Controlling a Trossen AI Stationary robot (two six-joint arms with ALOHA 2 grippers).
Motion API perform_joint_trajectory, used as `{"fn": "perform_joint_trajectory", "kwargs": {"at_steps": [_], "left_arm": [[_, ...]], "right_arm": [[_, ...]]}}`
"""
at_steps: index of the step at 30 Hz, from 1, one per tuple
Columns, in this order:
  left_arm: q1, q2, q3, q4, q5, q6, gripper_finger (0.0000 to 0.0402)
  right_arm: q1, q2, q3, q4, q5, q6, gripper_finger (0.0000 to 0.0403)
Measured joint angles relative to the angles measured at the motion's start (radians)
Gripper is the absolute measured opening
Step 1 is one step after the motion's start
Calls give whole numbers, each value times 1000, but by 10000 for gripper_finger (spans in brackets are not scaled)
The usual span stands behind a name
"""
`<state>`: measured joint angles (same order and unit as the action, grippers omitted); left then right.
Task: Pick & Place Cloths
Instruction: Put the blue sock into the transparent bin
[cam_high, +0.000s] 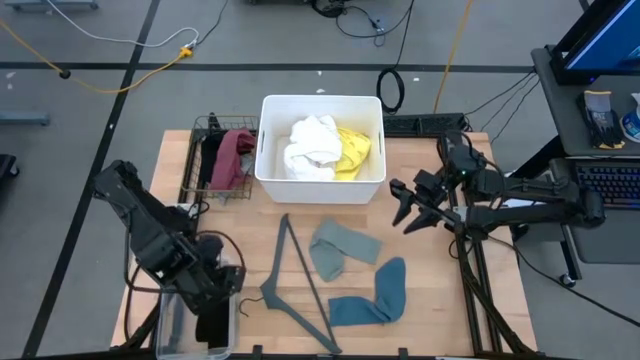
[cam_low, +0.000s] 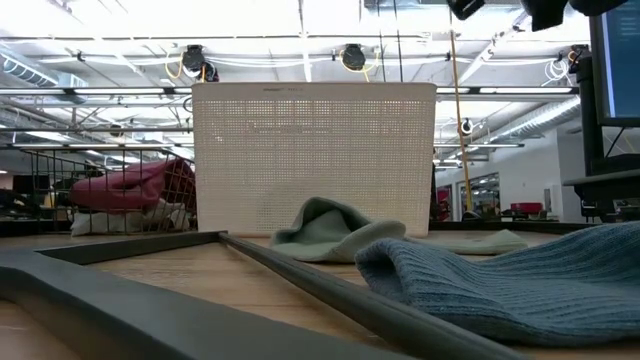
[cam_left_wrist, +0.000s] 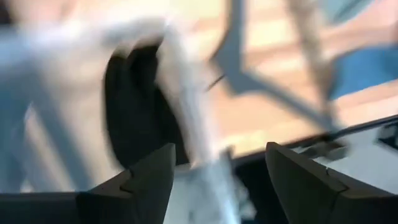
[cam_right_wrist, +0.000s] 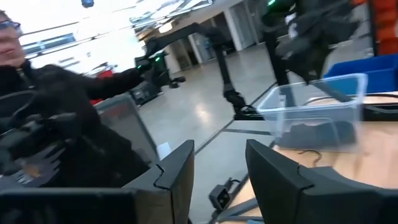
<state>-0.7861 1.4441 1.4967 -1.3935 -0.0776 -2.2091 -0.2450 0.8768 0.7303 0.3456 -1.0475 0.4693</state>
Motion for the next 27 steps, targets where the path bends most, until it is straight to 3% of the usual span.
{"fn": "perform_joint_trajectory", "kwargs": {"at_steps": [7,15,19,27], "left_arm": [[0,-16,47,-14,-408,185,225],[0,-60,47,-17,-848,544,206],[0,-97,47,-26,-921,650,194],[0,-178,47,-26,-929,799,170]], "right_arm": [[129,0,0,2,122,-49,123],[268,0,0,-83,311,-173,118],[347,0,0,-201,447,-239,118],[514,13,0,-389,742,-284,118]]}}
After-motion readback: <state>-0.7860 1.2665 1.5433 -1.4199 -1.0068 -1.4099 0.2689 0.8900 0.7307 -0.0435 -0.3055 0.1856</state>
